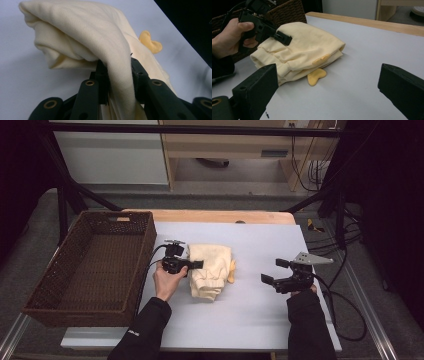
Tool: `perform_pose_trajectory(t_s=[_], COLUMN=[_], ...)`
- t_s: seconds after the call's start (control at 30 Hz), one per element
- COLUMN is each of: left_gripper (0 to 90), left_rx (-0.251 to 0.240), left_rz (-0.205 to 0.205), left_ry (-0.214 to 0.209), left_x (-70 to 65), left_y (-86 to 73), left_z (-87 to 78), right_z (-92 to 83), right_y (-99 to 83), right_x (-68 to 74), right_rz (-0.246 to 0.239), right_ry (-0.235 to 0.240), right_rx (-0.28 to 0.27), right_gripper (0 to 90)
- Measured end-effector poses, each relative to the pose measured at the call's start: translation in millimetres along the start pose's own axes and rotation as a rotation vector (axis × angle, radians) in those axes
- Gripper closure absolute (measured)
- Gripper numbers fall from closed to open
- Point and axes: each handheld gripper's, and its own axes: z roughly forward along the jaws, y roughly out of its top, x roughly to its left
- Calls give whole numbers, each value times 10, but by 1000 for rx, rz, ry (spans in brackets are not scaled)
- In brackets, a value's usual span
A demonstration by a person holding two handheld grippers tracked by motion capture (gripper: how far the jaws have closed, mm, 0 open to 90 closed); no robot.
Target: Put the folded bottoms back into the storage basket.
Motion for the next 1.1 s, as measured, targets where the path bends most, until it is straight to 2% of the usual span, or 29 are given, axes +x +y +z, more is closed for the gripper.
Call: perform_pose_trajectory(t_s=[0.27, 1.1], left_gripper=[724, 726], left_rx=[-10, -30], left_rz=[0, 53], left_ry=[-20, -38], left_x=[-47, -262], left_y=[32, 128], left_z=[-42, -217], right_z=[1, -1], right_y=[0, 0], right_x=[1, 3], right_rz=[0, -1], right_ry=[0, 0], right_rx=[0, -1], right_gripper=[32, 32])
